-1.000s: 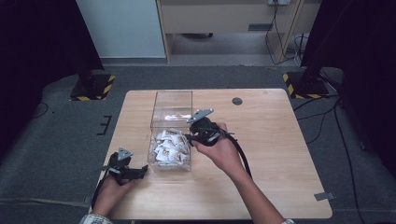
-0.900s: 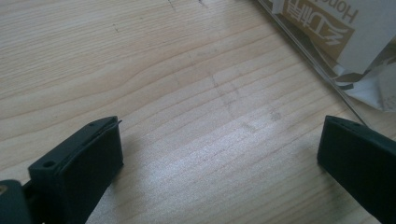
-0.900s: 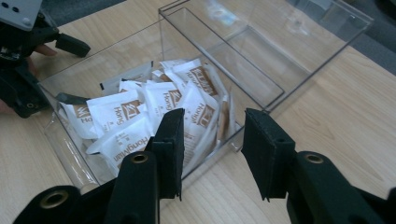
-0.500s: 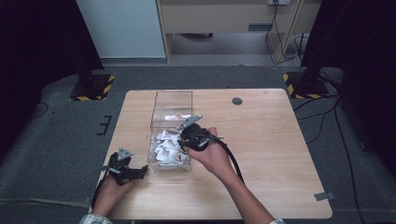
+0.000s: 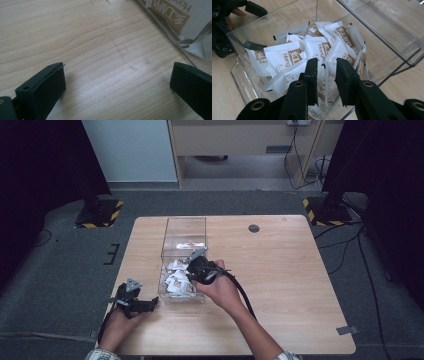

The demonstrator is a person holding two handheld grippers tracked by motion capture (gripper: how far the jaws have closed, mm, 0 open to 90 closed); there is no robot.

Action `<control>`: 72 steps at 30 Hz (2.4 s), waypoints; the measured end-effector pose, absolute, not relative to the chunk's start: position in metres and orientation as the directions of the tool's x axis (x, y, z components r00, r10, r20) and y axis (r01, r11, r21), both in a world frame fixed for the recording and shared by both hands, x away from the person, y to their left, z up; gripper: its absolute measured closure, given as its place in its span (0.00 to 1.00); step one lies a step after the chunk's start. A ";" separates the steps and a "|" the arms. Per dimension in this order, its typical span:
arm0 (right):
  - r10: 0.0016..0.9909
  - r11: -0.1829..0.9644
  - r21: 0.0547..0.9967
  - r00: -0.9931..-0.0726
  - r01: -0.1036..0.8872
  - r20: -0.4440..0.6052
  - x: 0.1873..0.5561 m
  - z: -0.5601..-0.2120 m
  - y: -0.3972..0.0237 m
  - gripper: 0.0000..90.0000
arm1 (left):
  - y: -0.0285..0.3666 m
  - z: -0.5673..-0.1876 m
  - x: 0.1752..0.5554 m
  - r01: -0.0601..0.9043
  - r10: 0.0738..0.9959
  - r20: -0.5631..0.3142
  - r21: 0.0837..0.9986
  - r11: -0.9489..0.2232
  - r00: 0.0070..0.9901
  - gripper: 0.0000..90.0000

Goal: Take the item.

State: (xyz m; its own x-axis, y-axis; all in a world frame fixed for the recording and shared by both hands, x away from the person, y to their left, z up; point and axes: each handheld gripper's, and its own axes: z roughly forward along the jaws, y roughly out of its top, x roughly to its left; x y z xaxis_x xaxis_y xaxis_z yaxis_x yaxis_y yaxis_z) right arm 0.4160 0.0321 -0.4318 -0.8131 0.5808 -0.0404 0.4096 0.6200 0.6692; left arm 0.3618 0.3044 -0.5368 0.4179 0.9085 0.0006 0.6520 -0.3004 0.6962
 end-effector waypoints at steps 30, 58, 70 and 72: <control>0.555 0.581 0.725 -0.832 0.371 -0.019 0.409 -0.413 0.022 1.00 | 0.304 -0.537 0.362 0.652 0.908 0.001 0.696 -0.301 0.418 0.00; 0.588 0.515 0.777 -0.809 0.362 -0.012 0.409 -0.382 0.005 1.00 | 0.304 -0.537 0.362 0.652 0.908 0.001 0.696 -0.301 0.418 0.00; 0.591 0.510 0.782 -0.807 0.359 -0.015 0.409 -0.370 0.001 1.00 | 0.304 -0.537 0.362 0.652 0.908 0.001 0.696 -0.301 0.418 0.00; 0.591 0.510 0.783 -0.807 0.357 -0.017 0.409 -0.369 0.001 1.00 | 0.304 -0.537 0.362 0.652 0.908 0.001 0.696 -0.301 0.418 0.00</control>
